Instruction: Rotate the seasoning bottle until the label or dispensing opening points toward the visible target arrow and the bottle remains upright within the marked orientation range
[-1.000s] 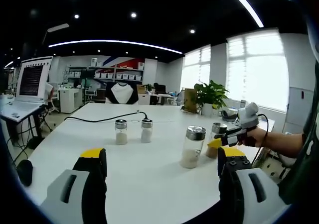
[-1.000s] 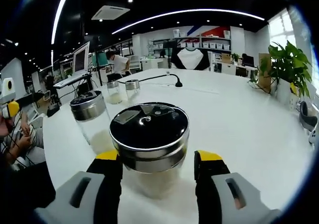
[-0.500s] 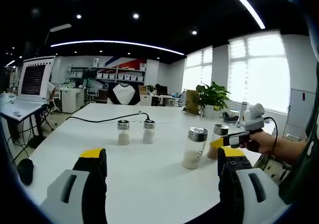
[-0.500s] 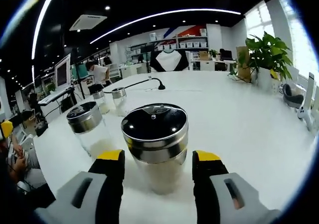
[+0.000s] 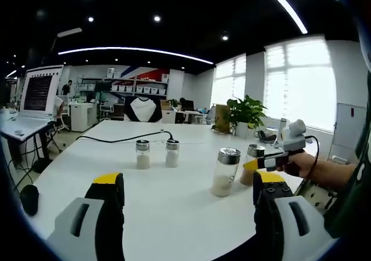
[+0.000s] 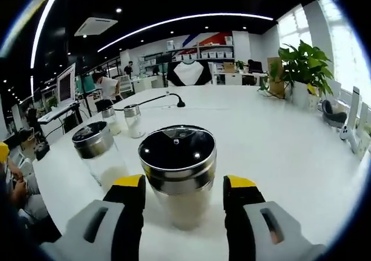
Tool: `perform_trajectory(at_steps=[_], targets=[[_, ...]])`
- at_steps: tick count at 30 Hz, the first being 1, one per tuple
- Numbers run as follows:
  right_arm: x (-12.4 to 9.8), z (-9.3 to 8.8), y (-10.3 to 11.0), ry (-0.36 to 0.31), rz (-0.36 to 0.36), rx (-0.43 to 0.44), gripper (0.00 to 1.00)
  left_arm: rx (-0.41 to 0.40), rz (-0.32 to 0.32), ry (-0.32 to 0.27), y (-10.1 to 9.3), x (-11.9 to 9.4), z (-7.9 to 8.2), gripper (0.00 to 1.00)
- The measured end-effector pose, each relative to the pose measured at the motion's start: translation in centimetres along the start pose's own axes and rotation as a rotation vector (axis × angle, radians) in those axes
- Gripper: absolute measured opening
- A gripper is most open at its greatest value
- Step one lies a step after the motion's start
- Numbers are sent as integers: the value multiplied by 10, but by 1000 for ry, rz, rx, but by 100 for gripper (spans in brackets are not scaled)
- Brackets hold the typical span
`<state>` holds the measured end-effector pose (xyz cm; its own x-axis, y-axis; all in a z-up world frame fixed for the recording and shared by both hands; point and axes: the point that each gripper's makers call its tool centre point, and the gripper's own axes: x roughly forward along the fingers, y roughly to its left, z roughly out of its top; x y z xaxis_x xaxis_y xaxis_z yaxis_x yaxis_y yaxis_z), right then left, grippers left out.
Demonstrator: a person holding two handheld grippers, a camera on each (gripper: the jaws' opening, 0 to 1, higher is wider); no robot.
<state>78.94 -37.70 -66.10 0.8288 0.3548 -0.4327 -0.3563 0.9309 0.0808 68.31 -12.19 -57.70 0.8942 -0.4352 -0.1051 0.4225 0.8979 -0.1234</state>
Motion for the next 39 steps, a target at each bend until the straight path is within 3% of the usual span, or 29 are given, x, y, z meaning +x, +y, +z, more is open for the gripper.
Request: perform_trajectory(at_steps=[4,7,11,15,20,23,24,26,32,39], targets=[[0,6,2,-5,54,-60,55,-1,3,0,0,-1,0,97],[0,9,5,-8,101,-56,55,0,8,1,1,-2,-1,97],[1,7,7,8,145,-94,58,2,9,1,1,-2,0,97],[0,5,17,17,250,-123,58,3,10,1,2,-2,1,97],[0,5,17,17,293,-172,58,5,10,1,2,-2,2,97],[3,3,20,29,378,-227,58,6,7,0,1,-1,2,97],[4,3,18,30,374,-229,59,7,6,1,1,-1,2,97],[4,8,19,-10,409,-284,61,8,5,2,1,-1,2,97],[1,4,22,17,517,-323,59,8,21,0,6,-5,2,97],[0,2,25,18,587,-328,55,10,28,3,7,-6,1,97]])
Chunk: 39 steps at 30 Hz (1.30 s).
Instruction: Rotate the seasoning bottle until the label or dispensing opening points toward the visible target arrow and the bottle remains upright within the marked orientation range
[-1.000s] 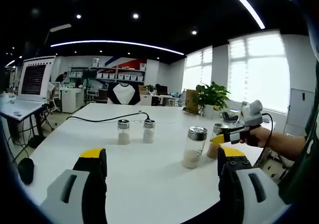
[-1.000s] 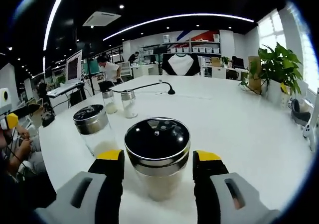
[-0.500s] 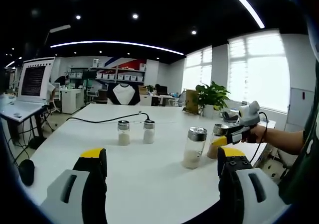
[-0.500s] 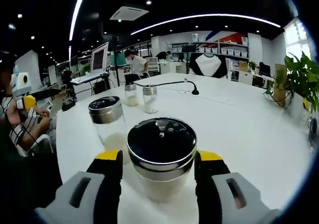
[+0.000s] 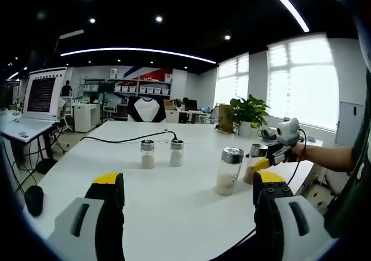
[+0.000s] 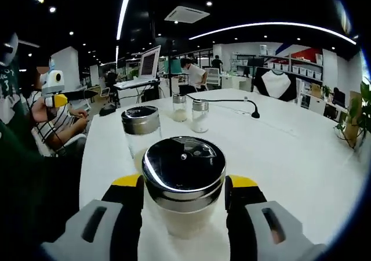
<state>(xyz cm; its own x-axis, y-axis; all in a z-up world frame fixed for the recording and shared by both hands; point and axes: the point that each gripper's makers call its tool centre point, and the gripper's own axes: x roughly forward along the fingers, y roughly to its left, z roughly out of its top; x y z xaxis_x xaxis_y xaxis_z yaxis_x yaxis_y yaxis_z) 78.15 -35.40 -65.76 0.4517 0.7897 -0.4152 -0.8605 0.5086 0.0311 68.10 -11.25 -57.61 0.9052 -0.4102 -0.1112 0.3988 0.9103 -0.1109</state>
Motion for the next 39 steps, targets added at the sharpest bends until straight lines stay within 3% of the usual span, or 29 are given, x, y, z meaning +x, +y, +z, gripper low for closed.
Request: perform_trajectory(at_steps=[7,25,39], targets=[[3,-1,1,-11,22,-3,45,4,-1,0,0,1,1,97],[3,0,2,-26,20,-18,44,4,2,3,1,0,1,97],[3,-1,-1,-20,-60,20,44,6,-6,1,-2,1,1,97]])
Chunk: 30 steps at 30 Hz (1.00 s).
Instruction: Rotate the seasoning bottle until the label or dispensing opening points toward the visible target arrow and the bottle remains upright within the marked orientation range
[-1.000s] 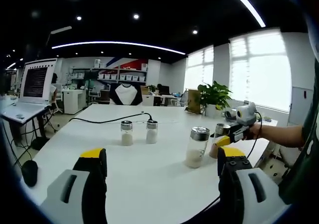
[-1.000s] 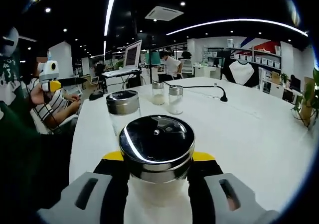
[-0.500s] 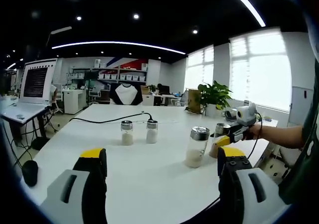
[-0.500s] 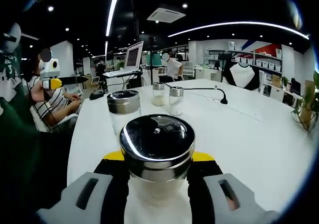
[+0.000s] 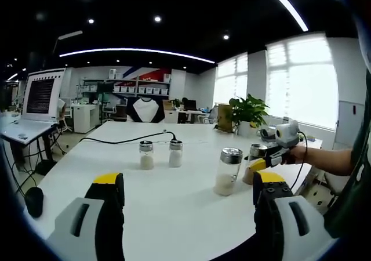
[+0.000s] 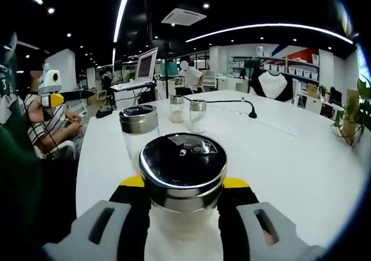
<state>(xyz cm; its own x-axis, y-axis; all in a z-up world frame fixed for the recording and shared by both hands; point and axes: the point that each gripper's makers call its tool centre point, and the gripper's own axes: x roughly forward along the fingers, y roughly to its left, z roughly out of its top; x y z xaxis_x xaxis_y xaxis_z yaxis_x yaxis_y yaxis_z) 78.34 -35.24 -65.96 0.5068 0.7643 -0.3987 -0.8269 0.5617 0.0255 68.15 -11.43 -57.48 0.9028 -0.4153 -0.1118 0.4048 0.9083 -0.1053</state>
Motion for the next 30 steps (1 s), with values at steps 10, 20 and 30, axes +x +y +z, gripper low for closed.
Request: perform_trajectory(at_steps=[10,20,30], targets=[[1,-1,-6,8,-108,50,44,2,-19,9,-4,3,-2,97],[1,-2,-9,16,-188,81,44,3,-31,7,-7,6,1,97],[1,-2,-12,21,-283,121,44,5,-40,6,-11,9,1,97]])
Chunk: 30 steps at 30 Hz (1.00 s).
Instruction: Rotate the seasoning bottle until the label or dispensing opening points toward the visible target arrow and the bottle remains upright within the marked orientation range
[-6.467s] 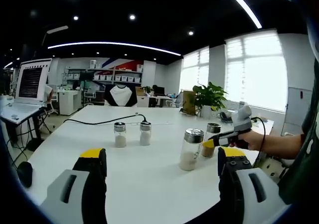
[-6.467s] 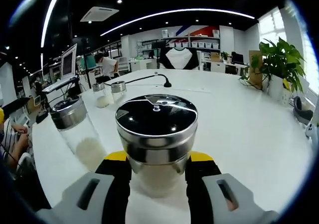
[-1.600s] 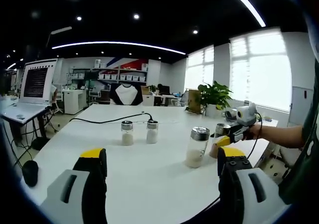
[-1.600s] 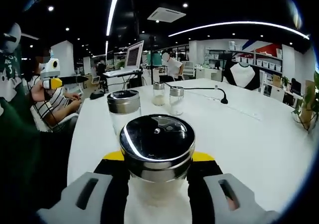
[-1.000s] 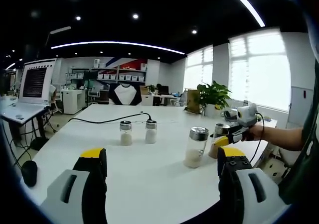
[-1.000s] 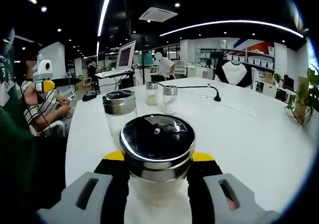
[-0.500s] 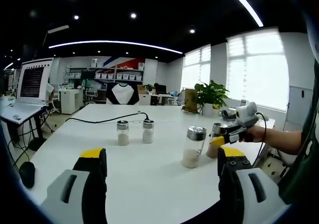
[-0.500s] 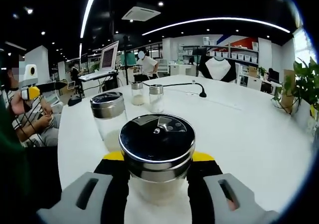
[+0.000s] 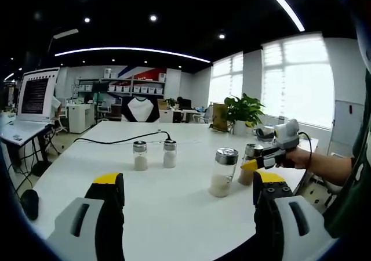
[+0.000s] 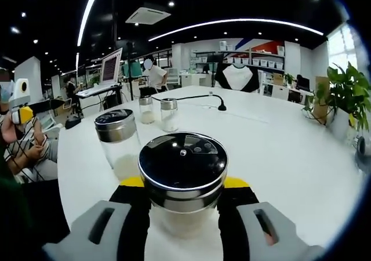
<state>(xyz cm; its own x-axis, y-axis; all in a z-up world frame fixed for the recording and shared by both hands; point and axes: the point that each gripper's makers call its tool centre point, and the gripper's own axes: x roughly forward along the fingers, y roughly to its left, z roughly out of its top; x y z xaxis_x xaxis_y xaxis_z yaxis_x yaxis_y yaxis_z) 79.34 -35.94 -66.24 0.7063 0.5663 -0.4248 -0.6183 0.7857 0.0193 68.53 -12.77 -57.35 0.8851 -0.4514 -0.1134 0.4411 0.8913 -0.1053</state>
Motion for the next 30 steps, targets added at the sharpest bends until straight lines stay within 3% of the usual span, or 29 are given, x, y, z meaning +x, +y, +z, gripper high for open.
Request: perform_trajectory(at_steps=[17,26,30], targets=[[-1,-2,-4,15,-174,79,44,0,29,-8,8,-5,4,97],[-2,-2,-7,1,-272,130,44,27,22,-2,-2,0,1,96],[-3,-3,-9,9,-303,159,44,-20,15,-28,-3,2,8,97]])
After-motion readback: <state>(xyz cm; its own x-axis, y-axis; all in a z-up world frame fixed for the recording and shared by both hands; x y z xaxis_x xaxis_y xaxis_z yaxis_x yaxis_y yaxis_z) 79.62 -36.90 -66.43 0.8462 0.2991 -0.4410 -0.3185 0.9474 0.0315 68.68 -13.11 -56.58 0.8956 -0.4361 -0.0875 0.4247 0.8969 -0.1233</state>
